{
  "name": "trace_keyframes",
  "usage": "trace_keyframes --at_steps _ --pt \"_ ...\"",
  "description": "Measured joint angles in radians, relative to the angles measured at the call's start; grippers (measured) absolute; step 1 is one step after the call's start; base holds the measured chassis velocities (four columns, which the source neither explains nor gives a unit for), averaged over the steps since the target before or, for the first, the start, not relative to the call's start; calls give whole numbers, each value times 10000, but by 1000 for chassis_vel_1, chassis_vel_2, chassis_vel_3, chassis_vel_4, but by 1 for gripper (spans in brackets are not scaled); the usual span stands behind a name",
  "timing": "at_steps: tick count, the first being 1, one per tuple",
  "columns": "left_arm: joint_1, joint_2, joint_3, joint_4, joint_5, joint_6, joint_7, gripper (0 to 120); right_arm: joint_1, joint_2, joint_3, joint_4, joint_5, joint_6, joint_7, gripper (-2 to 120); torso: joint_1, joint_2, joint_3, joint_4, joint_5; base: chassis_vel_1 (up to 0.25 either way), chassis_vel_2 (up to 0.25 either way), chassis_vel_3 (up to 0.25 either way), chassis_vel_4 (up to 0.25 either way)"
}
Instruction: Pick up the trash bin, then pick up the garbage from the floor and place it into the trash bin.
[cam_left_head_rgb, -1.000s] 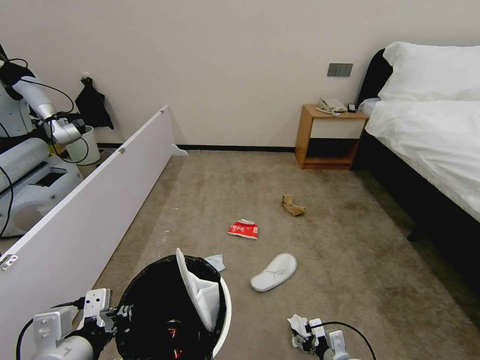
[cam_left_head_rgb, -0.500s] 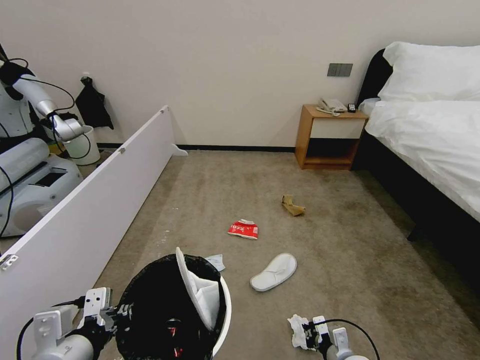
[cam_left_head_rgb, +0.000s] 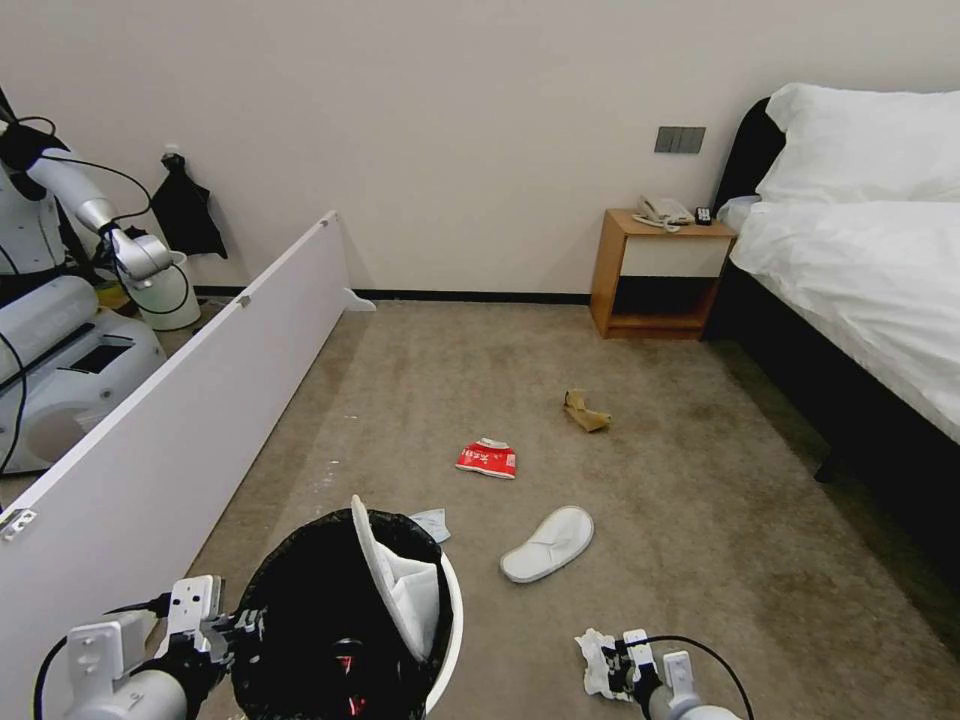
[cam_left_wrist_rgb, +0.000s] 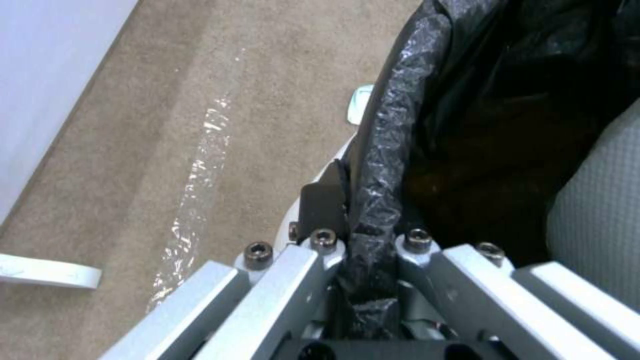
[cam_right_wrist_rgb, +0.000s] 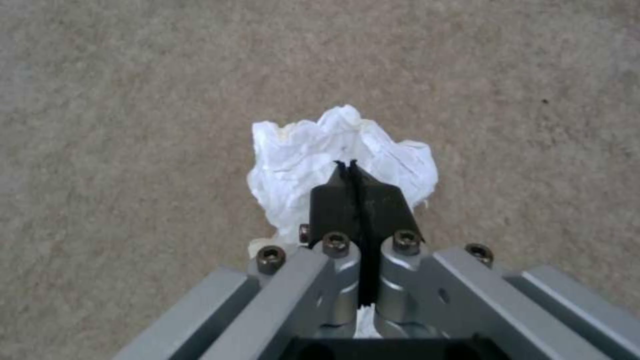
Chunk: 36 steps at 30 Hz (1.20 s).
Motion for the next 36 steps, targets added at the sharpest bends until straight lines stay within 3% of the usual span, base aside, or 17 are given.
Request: trace_keyframes --at_steps 13,17,18,22,23,31,35,36 --pt "-68 -17 38 -28 6 0 1 2 -553 -693 215 772 -96 48 105 1 0 0 0 -4 -1 0 0 0 0" --pt "-67 -26 50 -28 9 0 0 2 -643 -772 303 837 -118 70 122 12 -1 0 0 -2 -1 0 0 0 0" --pt "-51 -30 52 -28 18 0 -3 2 -717 -829 354 910 -122 83 122 22 -1 0 0 -2 -1 0 0 0 0" --pt "-44 -33 58 -28 27 0 -4 2 -781 -867 381 991 -115 83 122 33 0 0 0 -3 -2 0 0 0 0" --pt "-43 -38 68 -28 32 0 -7 2 -789 -871 386 1010 -114 84 120 41 0 0 0 -2 0 0 0 0 0" --pt "-45 -29 82 -34 38 0 -11 2 -781 -859 385 1041 -104 83 118 63 0 0 0 -2 -2 0 0 0 0" --pt "-46 -5 79 -34 33 0 -22 2 -686 -780 300 1012 -104 85 105 85 0 0 0 -3 -3 0 0 0 0" --pt "-46 -5 79 -34 33 0 -22 2 -686 -780 300 1012 -104 85 105 85 0 0 0 -3 -3 0 0 0 0"
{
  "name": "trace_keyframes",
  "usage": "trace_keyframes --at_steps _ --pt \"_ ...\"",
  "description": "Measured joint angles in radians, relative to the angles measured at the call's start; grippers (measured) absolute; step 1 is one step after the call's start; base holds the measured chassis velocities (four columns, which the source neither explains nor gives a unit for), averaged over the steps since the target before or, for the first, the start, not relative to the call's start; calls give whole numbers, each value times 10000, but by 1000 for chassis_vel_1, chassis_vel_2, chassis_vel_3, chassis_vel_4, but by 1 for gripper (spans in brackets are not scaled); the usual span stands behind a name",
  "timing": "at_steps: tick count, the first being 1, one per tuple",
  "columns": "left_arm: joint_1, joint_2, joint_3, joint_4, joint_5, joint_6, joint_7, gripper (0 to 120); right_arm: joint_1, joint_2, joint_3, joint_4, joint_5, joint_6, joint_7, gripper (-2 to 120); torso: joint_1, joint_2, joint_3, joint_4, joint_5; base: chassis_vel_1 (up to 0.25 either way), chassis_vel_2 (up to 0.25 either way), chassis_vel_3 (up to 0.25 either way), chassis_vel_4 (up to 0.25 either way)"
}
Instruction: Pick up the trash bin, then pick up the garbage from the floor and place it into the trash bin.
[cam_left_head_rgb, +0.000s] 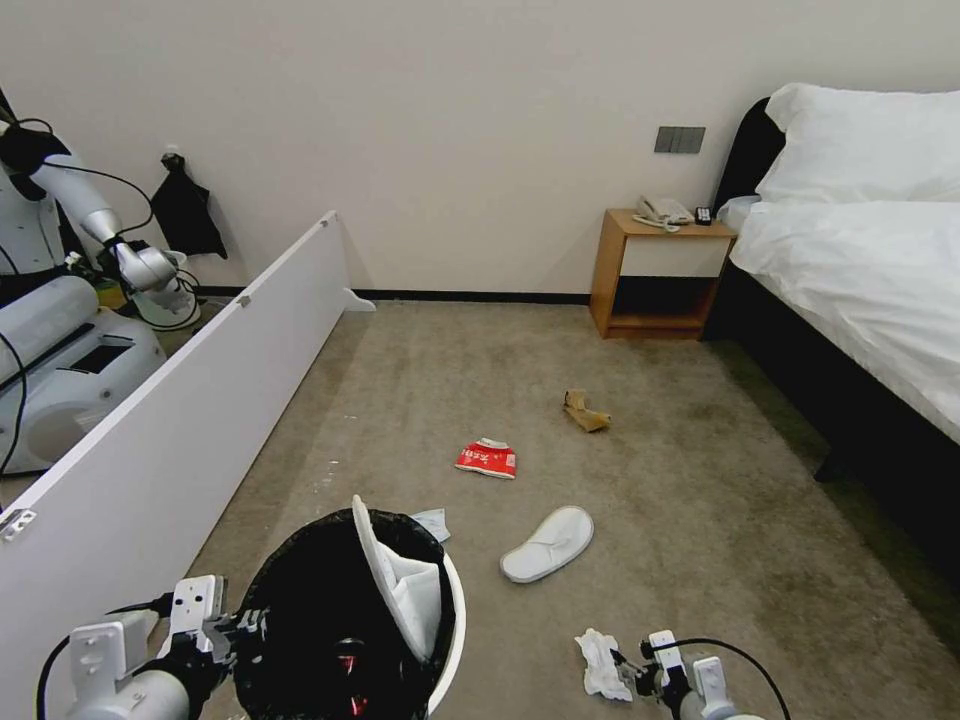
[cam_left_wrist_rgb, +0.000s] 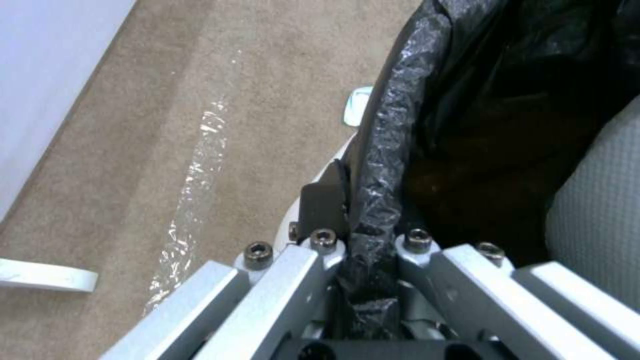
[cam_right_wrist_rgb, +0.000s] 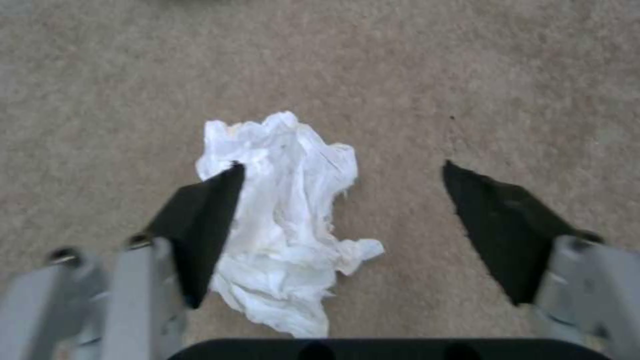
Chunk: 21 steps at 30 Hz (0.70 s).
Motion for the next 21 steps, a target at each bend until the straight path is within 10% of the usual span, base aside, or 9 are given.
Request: trace_keyframes --at_steps 21 --pt "81 62 -66 -85 -59 0 -40 2 1098 966 -705 -1122 -277 12 -3 100 0 0 0 0 1 0 0 0 0"
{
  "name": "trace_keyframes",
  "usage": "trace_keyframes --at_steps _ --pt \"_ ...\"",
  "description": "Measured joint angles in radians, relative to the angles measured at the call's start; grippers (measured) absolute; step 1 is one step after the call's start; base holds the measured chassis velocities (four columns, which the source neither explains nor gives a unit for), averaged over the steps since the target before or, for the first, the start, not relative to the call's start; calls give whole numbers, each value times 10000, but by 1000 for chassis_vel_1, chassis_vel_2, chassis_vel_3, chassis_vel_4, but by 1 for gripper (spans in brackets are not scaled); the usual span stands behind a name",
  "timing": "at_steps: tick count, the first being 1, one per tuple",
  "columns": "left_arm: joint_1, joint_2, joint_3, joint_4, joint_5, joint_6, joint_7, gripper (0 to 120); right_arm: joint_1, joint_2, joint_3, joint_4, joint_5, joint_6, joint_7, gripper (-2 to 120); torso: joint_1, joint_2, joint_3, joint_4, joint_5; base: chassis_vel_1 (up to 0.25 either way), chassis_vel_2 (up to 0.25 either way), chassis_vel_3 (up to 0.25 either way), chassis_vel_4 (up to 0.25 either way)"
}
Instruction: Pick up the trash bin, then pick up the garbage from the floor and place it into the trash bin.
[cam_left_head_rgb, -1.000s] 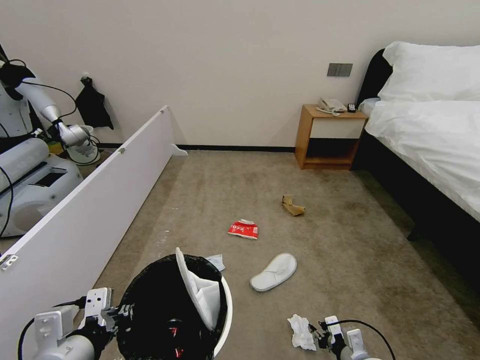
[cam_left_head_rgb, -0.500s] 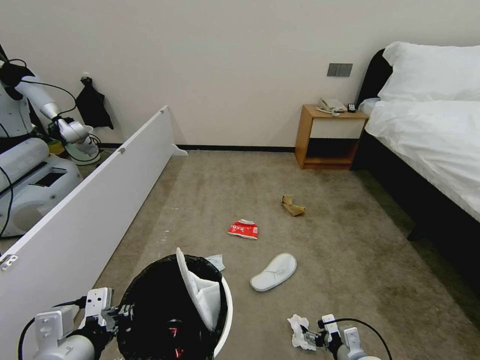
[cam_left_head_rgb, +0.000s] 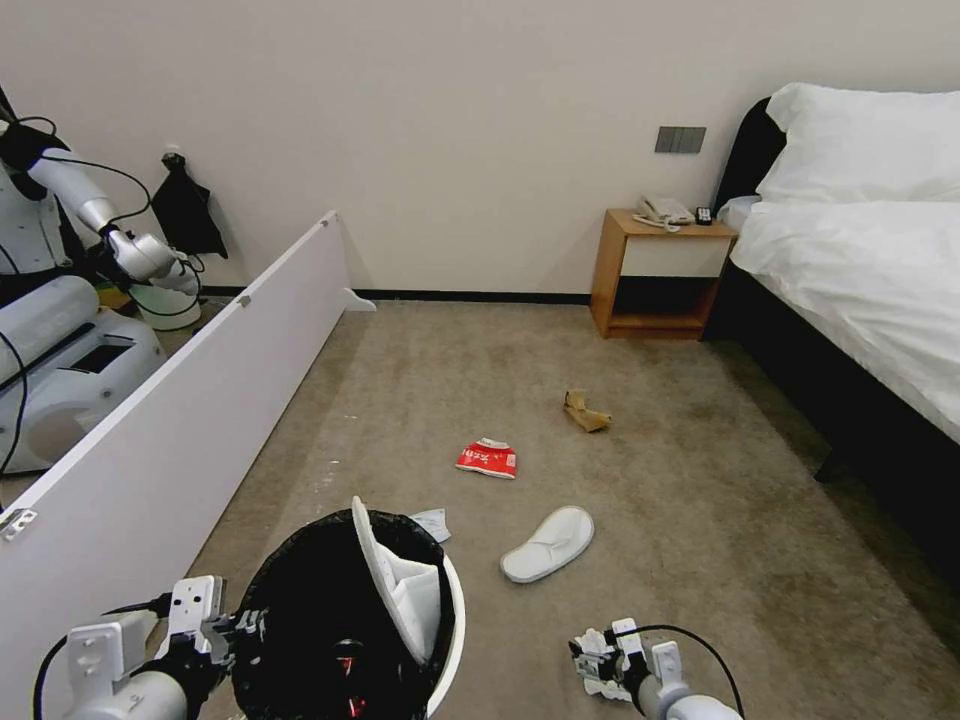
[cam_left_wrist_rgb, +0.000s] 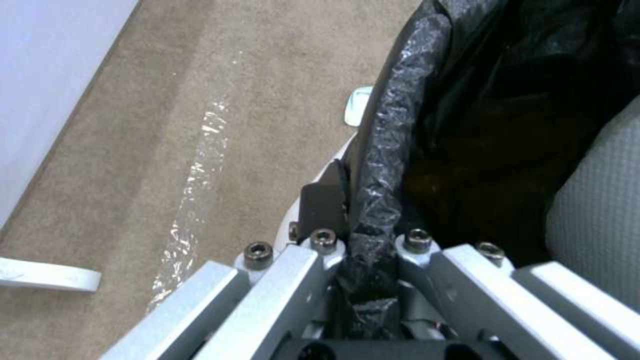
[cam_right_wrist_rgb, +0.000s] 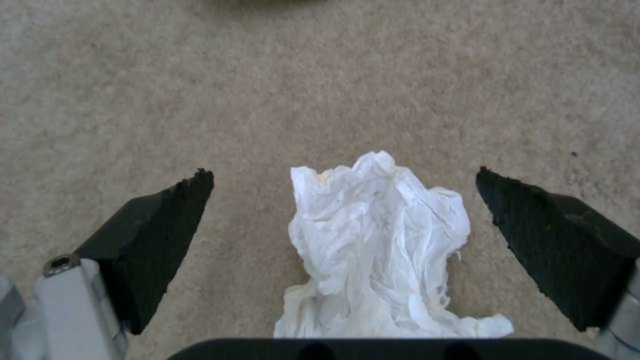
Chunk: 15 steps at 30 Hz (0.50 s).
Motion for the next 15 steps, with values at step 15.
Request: trace_keyframes --at_steps 15 --pt "-18 -4 -8 0 -22 0 -5 2 269 312 16 -652 -90 26 -6 100 0 1 0 0 0 0 0 0 0"
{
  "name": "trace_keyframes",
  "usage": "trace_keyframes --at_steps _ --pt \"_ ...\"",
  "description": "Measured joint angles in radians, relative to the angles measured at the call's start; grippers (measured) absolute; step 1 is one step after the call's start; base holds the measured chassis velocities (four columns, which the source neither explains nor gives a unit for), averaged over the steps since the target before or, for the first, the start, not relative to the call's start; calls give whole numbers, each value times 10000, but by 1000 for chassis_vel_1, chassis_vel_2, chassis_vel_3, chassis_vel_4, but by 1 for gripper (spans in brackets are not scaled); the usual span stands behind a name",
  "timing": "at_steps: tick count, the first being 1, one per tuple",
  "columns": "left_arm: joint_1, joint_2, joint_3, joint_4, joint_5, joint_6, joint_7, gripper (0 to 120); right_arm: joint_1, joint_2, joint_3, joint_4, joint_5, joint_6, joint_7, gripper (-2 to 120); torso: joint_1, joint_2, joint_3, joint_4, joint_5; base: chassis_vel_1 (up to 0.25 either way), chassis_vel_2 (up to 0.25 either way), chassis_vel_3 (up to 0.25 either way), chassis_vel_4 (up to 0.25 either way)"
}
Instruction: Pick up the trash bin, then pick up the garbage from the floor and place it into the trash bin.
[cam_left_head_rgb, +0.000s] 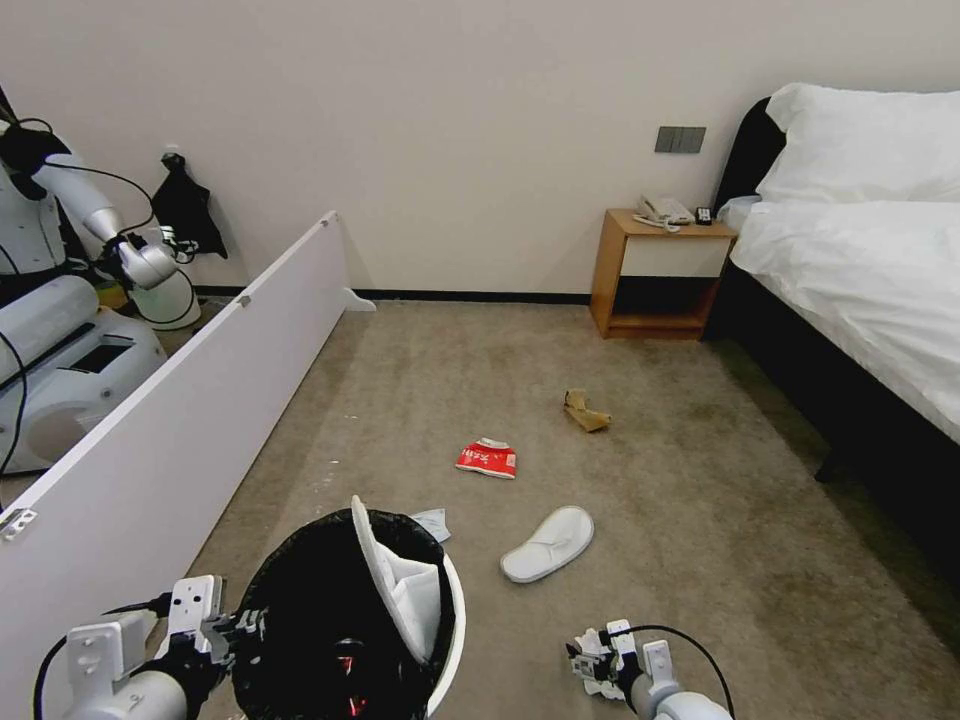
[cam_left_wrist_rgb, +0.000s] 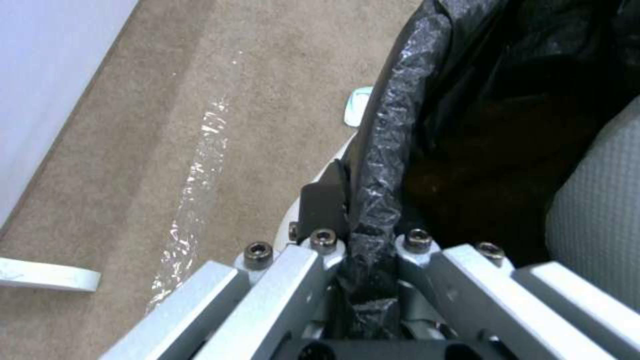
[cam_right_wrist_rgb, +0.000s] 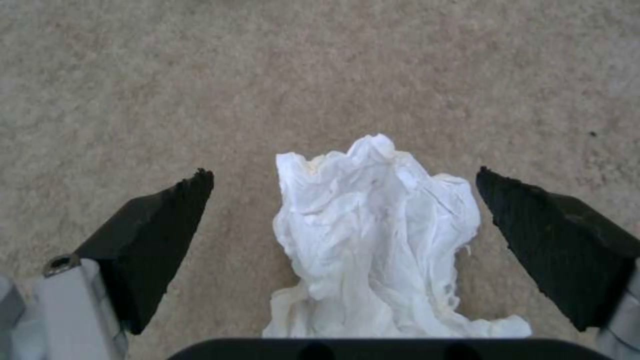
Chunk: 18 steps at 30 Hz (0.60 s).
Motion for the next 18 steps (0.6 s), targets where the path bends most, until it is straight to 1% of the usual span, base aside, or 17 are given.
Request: trace_keyframes --at_steps 18 --pt "34 -11 -16 -35 -5 0 0 2 27 110 6 -258 25 -4 -17 100 0 0 0 0 0 0 0 0 0"
